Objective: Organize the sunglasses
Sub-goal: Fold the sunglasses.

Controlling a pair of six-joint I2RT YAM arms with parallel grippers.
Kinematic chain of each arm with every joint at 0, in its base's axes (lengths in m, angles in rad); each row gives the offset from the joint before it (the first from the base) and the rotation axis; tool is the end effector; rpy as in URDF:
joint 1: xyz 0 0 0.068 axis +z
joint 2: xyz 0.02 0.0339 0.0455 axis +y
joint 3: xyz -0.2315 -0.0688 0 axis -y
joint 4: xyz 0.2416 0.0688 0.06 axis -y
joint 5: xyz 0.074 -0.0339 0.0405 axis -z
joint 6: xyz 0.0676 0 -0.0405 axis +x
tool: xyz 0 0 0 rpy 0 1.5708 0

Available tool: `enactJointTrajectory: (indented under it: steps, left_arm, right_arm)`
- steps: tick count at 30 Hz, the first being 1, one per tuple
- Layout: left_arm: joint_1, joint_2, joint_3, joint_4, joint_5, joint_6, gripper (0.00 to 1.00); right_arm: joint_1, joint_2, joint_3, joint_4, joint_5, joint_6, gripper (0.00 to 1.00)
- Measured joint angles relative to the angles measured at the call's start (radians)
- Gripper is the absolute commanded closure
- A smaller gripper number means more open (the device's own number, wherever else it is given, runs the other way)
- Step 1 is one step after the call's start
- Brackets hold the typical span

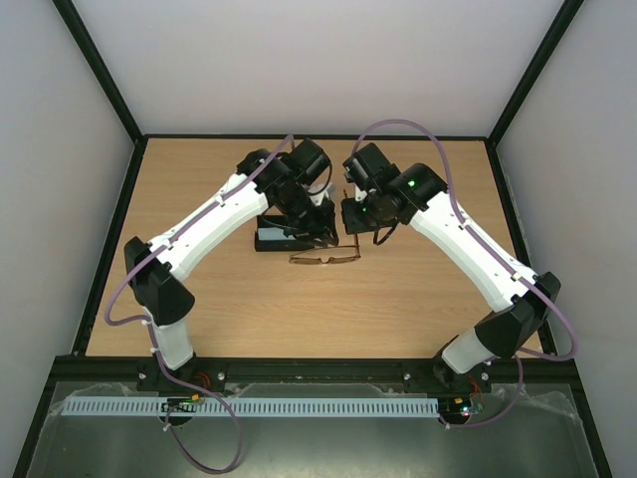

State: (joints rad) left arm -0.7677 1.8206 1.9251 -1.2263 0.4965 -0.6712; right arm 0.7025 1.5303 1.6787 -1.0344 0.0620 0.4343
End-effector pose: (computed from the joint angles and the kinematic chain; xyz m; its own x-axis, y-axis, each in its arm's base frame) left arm 0.2433 -0.2796 0.3025 -0.9799 0.1858 -0.0730 0.1915 0.7721 -0.6060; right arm 0.2547 0.2101 0.3303 -0.7950 -0.1228 -0.5940 -0.3091 0.9246 0.2226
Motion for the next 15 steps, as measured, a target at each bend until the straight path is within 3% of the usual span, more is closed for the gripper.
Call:
enactJointTrajectory:
  steps: [10, 14, 15]
  left_arm:
    - [-0.04, 0.009, 0.0, -0.023, -0.005, 0.005, 0.77]
    - [-0.042, 0.016, 0.002, -0.026, -0.013, 0.007, 0.64]
    - [-0.037, 0.016, 0.003, -0.027, -0.017, 0.009, 0.56]
  right_arm:
    - [0.0, 0.012, 0.0, -0.009, 0.023, 0.031, 0.99]
    - [-0.002, 0.019, 0.0, -0.019, 0.025, 0.041, 0.99]
    - [-0.002, 0.02, 0.0, -0.019, 0.025, 0.042, 0.99]
